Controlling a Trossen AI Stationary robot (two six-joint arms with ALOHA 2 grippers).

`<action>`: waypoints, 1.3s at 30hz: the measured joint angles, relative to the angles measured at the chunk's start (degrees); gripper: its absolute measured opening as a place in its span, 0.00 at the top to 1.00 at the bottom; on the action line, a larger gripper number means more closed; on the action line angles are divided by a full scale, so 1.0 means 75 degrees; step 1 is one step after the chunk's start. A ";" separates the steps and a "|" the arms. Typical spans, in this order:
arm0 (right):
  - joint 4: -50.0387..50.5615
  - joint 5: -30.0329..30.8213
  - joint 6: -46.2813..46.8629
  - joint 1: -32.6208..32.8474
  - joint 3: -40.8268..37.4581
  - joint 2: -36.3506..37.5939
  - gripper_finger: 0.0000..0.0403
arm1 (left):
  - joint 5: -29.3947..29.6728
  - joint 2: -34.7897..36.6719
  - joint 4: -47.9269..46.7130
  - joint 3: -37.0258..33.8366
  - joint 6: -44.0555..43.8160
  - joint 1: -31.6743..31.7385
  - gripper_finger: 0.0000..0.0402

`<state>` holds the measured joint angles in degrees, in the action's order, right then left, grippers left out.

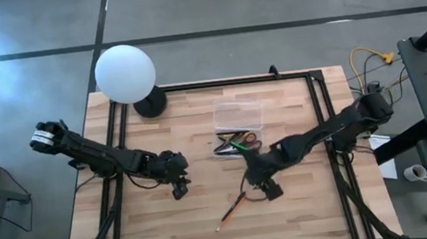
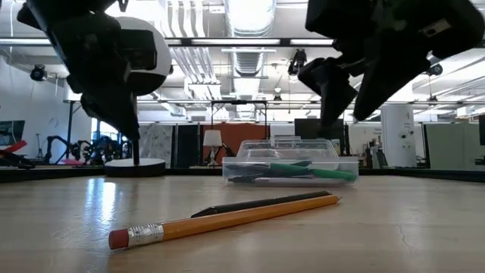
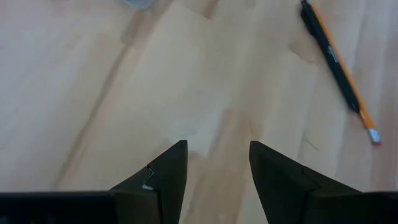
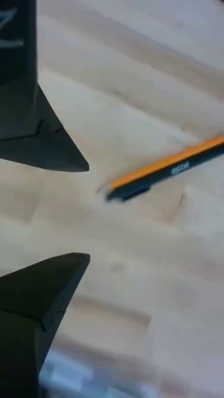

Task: Pick & place school supplies into a supply box
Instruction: Put the black pen into the supply box

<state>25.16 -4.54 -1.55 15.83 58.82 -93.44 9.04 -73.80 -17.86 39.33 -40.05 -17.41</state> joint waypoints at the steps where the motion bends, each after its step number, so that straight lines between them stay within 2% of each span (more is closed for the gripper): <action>1: -0.0042 -0.0002 0.0284 0.0072 0.0144 -0.0224 0.48 | -0.0008 0.0000 -0.0018 0.0000 -0.0001 -0.0090 0.61; 3: -0.0078 0.0001 0.0626 0.0183 0.0489 -0.0698 0.50 | 0.0000 0.0000 0.0009 0.0000 -0.0006 -0.0302 0.61; 9: -0.0069 0.0016 0.0630 0.0315 0.1718 -0.1907 0.57 | 0.0019 0.0000 0.0049 0.0000 -0.0137 -0.0900 0.61; 16: 0.0192 0.0014 0.0583 0.0375 0.2552 -0.2782 0.65 | 0.0045 0.0003 0.0051 0.0000 -0.0149 -0.1309 0.61; 23: 0.0189 0.0040 0.0602 0.0727 0.2575 -0.2935 0.67 | 0.0047 0.0003 0.0041 0.0000 -0.0152 -0.1378 0.61; 29: -0.0085 0.0642 0.0879 0.0808 0.2492 -0.2934 0.67 | 0.0047 0.0003 0.0043 -0.0025 -0.0149 -0.1378 0.61; 39: -0.0263 0.0673 0.0996 0.0825 0.2070 -0.2932 0.70 | 0.0047 0.0009 0.0066 -0.0050 -0.0161 -0.1378 0.61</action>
<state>23.19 0.51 5.92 22.02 74.35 -115.44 9.39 -73.73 -17.37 38.96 -41.26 -27.75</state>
